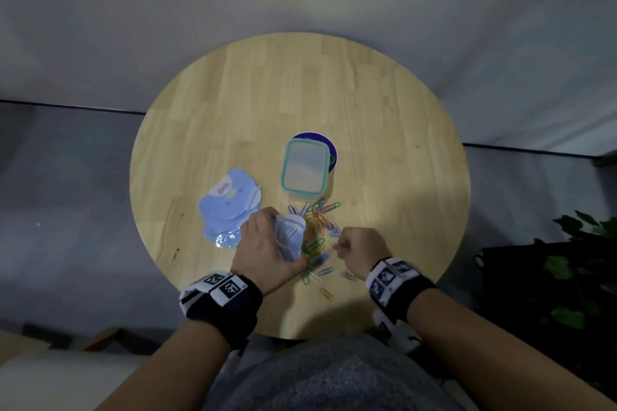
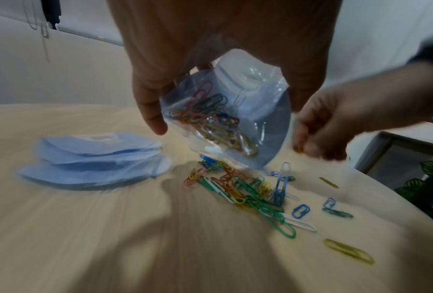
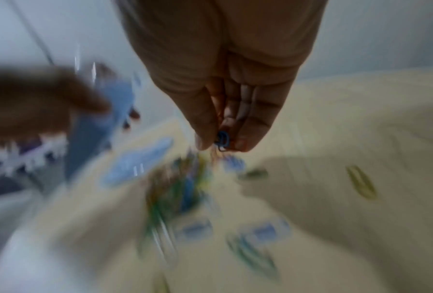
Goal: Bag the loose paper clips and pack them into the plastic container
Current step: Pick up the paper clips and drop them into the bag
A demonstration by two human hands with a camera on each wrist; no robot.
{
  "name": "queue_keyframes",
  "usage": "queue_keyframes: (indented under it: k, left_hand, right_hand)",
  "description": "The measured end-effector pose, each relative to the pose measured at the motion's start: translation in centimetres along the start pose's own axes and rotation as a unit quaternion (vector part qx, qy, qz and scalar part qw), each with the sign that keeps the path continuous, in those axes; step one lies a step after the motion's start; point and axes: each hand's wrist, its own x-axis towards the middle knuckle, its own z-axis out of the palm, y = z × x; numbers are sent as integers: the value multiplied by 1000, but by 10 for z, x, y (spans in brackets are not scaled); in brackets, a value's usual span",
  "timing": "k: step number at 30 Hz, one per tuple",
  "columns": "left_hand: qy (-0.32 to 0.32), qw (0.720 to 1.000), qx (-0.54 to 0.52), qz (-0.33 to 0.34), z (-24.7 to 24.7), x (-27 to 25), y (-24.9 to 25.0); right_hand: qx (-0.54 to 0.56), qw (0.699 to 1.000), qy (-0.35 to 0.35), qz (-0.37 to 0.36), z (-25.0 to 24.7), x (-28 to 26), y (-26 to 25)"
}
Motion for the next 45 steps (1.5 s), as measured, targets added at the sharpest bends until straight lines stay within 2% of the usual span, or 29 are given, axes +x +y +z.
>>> queue_keyframes:
  k: [3,6,10,12,15,16,17,20,22,24,27,29,30,32,34,37,40,45]
  left_hand:
    - [11,1000,1,13,1,5,10]
    - [32,999,2,36,3,14,22]
    - [77,995,-45,48,1,25,46]
    - [103,990,-87,46,-4,31,59]
    - [129,983,-120,51,-12,37,71]
    - [135,982,-123,52,-14,39,73]
    - [138,981,-125,54,-16,40,74]
    - [143,980,-128,54,-21,44,74]
    - [149,979,-132,54,-25,46,75]
    - [151,977,-142,51,-28,46,76]
    - [149,977,-149,36,-28,46,74]
    - [146,977,-154,24,-29,46,68]
    - [143,977,-155,17,-30,45,64]
    - [138,979,-151,0,-32,42,55]
    - [135,981,-141,-7,-33,38,45]
    - [130,985,-111,-19,-33,30,31]
    - [112,989,-84,-44,-37,19,19]
    - [108,993,-36,-40,-44,7,3]
  right_hand:
    - [141,987,74,21,-42,-1,-17]
    - [276,957,85,14,-78,-3,-43]
    - [421,902,91,19,-99,-6,-73]
    - [470,875,113,22,-103,-8,-85]
    - [500,851,162,13,-105,-10,-96]
    - [494,853,170,9,-104,-11,-99]
    - [465,867,178,3,-104,-11,-101]
    - [301,938,172,-25,-102,-15,-99]
    - [227,961,151,-49,-102,-20,-98]
    - [215,960,161,-80,-103,-25,-98]
    - [295,921,238,-90,-112,-23,-89]
    - [302,912,273,-55,-115,-12,-65]
    - [279,921,272,-23,-112,-5,-46]
    - [200,956,206,67,-98,7,-7]
    - [107,979,93,147,-73,13,27]
    - [14,980,-31,195,-36,16,55]
    - [3,974,-55,220,-12,18,60]
    - [57,989,1,137,16,26,30]
